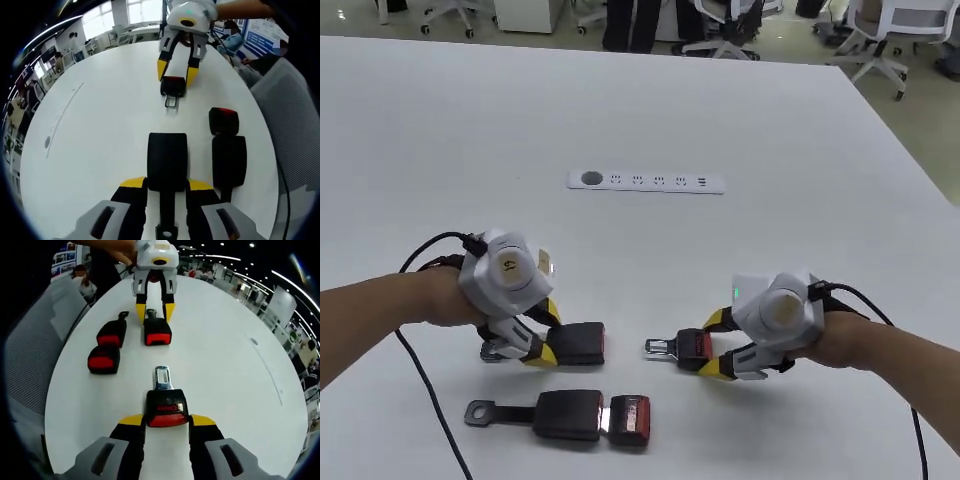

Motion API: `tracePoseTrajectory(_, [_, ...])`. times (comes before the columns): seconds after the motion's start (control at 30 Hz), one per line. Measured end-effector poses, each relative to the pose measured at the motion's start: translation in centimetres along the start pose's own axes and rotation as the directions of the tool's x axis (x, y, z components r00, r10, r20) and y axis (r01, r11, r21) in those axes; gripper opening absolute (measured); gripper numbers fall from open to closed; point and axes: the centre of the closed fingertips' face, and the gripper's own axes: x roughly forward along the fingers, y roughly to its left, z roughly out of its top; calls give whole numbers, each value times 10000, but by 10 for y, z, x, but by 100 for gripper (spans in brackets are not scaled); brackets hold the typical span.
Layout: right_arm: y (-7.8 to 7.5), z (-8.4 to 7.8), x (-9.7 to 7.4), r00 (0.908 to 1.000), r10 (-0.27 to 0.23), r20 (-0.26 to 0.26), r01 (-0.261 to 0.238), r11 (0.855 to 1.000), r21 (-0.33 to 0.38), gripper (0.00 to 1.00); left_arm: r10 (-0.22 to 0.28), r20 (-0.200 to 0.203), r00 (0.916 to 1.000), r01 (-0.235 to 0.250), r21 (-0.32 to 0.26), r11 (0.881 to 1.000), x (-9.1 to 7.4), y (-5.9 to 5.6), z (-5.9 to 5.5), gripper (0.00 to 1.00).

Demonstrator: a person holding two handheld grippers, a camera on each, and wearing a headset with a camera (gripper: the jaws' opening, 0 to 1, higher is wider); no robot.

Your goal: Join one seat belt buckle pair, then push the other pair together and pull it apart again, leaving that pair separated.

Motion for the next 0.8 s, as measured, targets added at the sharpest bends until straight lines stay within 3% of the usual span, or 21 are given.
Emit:
tracePoseTrajectory(0.3, [1,1,0,10000,45,-13,-45,10000,-22,30,-135,-106,9999,139,320,9994,2,1,-4,31])
tracePoseTrajectory(0.8, [2,3,2,9999,157,-32,-157,9998,-99,30,-287,-403,9988,310,564,9979,3,-1,-1,30])
